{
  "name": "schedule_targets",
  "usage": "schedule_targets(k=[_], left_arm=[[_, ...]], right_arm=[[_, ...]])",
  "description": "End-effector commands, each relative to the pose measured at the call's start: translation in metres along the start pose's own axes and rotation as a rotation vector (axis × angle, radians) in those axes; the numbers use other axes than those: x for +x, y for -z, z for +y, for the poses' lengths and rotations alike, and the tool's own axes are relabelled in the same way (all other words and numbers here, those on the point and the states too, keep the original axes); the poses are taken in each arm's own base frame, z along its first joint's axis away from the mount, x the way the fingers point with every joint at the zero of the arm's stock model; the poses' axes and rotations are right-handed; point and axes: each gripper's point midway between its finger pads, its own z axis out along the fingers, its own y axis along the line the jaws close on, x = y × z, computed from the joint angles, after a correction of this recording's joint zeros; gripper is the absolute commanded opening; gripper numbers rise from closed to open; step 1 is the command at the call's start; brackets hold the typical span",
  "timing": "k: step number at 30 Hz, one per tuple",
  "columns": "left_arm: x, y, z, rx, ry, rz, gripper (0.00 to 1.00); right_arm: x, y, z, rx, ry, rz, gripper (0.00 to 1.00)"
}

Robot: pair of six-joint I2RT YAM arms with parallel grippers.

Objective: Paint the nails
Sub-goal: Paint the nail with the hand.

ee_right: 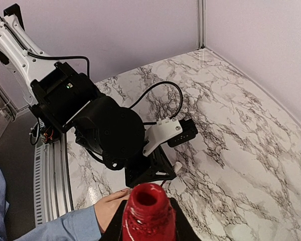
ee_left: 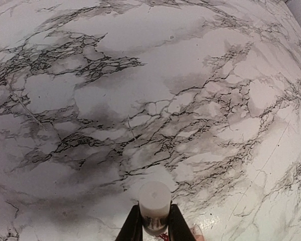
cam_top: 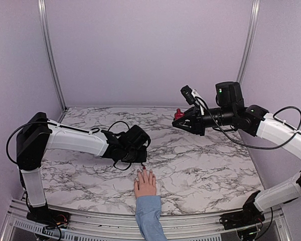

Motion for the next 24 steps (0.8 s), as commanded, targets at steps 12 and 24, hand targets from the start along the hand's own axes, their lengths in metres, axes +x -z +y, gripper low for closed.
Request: schedule_targets(k=[12, 24], left_arm=[[-0.033, 0.031, -0.003, 0.031, 0.019, -0.087, 0.00], [0.003, 0.028, -0.017, 0.141, -0.012, 0.000, 0.00]], right_arm=[[-0.014, 0.006, 0.000, 0.001, 0.023, -0.035, 0.00], [-0.011, 0.008, 0.003, -0.003, 0.019, -0.034, 0.00]])
